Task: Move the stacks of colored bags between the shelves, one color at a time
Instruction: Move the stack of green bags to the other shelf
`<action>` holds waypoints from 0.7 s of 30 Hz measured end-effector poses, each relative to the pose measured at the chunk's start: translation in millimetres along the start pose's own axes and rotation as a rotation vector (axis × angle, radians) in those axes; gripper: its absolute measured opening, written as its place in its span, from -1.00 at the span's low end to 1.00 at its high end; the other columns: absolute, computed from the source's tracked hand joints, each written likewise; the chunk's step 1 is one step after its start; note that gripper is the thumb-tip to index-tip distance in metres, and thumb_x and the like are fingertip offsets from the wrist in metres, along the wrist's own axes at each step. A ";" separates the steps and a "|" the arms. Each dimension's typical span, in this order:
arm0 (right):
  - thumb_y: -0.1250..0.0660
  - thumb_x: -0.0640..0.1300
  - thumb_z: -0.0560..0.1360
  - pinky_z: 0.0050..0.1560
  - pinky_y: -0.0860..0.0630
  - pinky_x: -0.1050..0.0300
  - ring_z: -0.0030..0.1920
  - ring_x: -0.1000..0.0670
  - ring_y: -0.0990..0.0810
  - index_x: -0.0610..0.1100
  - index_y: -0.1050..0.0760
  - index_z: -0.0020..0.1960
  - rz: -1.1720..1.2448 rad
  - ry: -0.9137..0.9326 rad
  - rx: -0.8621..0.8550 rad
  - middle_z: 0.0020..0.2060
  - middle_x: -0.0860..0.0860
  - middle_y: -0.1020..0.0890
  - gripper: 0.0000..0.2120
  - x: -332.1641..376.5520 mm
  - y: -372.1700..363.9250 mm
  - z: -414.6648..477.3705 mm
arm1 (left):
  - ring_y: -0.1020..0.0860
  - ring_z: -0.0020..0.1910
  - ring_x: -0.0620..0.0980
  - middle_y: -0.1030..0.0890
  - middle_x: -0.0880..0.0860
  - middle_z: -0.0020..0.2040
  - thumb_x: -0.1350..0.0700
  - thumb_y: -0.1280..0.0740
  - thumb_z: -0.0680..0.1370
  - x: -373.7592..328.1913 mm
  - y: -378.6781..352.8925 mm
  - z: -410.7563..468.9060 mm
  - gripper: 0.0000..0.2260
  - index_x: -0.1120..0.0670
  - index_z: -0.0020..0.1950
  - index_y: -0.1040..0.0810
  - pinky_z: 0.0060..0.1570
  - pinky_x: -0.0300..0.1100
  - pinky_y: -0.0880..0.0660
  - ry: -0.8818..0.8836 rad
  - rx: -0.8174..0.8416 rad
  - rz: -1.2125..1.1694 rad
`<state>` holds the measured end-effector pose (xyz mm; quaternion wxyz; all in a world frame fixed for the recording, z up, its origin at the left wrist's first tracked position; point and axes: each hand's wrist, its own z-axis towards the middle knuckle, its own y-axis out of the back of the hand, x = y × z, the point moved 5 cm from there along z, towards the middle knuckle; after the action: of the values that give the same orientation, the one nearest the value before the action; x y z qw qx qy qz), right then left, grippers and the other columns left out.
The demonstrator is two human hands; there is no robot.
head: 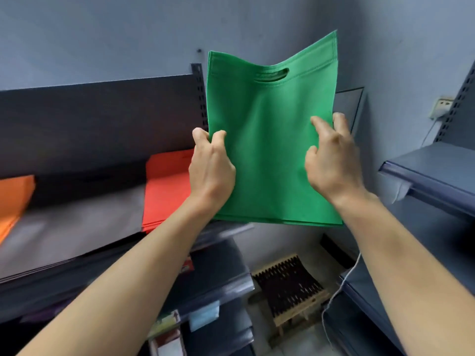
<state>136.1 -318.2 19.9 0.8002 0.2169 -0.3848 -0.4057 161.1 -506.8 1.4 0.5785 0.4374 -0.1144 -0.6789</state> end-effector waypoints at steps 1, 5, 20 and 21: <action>-0.16 -0.37 0.48 0.13 -0.39 -0.05 0.17 -0.29 -0.48 -0.18 -0.27 0.44 0.018 0.018 0.010 0.42 -0.16 -0.22 -0.48 14.4 -5.9 -1.8 | -0.47 0.01 0.22 -0.29 0.18 0.22 0.38 -0.12 0.49 11.8 11.7 -0.8 -0.53 0.15 0.39 -0.35 -0.11 -0.04 -0.35 0.010 -0.019 0.013; -0.16 -0.35 0.49 0.19 -0.36 -0.05 0.21 -0.30 -0.45 -0.19 -0.25 0.44 0.095 0.113 0.070 0.44 -0.18 -0.19 -0.47 70.5 -26.9 -4.3 | -0.47 -0.04 0.22 -0.30 0.18 0.19 0.39 -0.11 0.49 57.5 59.5 -5.8 -0.53 0.18 0.39 -0.35 -0.14 -0.03 -0.37 0.070 -0.105 0.067; -0.18 -0.32 0.50 0.17 -0.39 -0.08 0.11 -0.35 -0.48 -0.17 -0.26 0.44 0.437 0.407 0.340 0.46 -0.12 -0.16 -0.49 248.9 -97.6 -68.0 | -0.37 -0.18 0.02 -0.32 0.17 0.22 0.42 -0.12 0.50 183.8 216.1 -82.0 -0.56 0.19 0.37 -0.39 -0.19 -0.22 -0.30 0.383 -0.341 0.385; -0.18 -0.32 0.50 0.17 -0.39 -0.08 0.10 -0.35 -0.48 -0.17 -0.26 0.44 0.449 0.421 0.350 0.46 -0.11 -0.16 -0.49 261.2 -99.5 -74.1 | -0.38 -0.18 0.03 -0.31 0.17 0.23 0.42 -0.12 0.50 191.7 226.1 -87.1 -0.56 0.19 0.37 -0.39 -0.19 -0.22 -0.29 0.400 -0.355 0.393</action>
<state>244.8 -586.2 24.0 0.8819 0.3397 -0.3131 -0.0940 389.3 -714.9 11.0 0.7765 0.4239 0.0394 -0.4645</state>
